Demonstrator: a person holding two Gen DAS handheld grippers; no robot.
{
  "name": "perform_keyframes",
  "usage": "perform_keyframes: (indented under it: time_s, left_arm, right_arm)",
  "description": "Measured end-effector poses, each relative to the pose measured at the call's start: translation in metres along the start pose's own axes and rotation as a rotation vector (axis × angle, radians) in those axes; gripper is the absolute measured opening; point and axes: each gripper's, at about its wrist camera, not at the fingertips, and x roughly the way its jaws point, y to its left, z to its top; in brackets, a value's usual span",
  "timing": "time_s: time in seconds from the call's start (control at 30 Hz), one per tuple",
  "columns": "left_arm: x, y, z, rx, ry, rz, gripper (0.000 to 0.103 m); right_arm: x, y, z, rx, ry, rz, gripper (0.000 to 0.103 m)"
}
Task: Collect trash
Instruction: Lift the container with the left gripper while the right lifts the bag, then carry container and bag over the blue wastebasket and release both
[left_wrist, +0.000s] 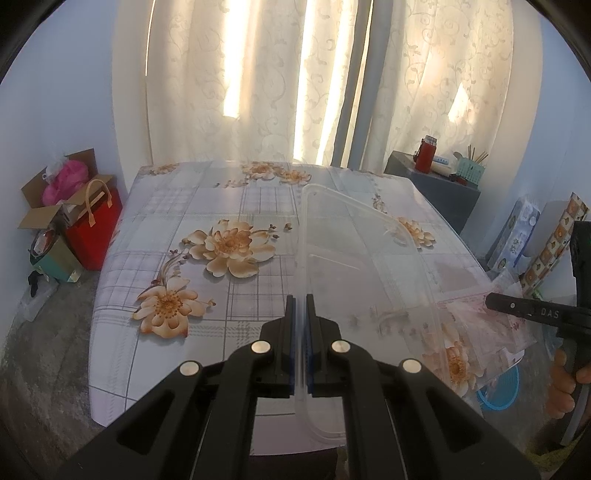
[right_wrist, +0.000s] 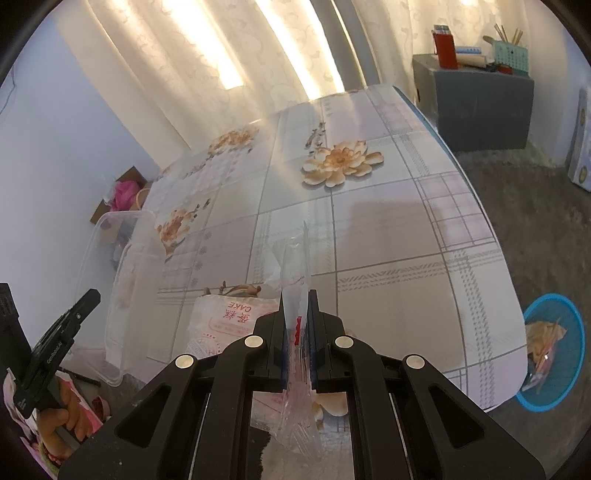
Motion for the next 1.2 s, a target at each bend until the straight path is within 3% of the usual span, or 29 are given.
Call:
perform_keyframes:
  time_s: [0.3, 0.6, 0.93, 1.2]
  left_arm:
    - [-0.017, -0.022, 0.011, 0.035, -0.039, -0.069, 0.003]
    - [-0.018, -0.093, 0.033, 0.149, -0.043, -0.256, 0.003]
    - [0.008, -0.243, 0.036, 0.343, 0.048, -0.501, 0.003]
    - [0.053, -0.384, -0.008, 0.481, 0.208, -0.65, 0.004]
  right_arm:
    - [-0.04, -0.02, -0.002, 0.037, -0.08, -0.019, 0.007]
    - [-0.122, -0.112, -0.026, 0.213, -0.228, -0.152, 0.007]
    - [-0.189, -0.251, -0.093, 0.504, -0.314, -0.35, 0.007]
    - [-0.185, -0.32, -0.143, 0.655, -0.268, -0.503, 0.007]
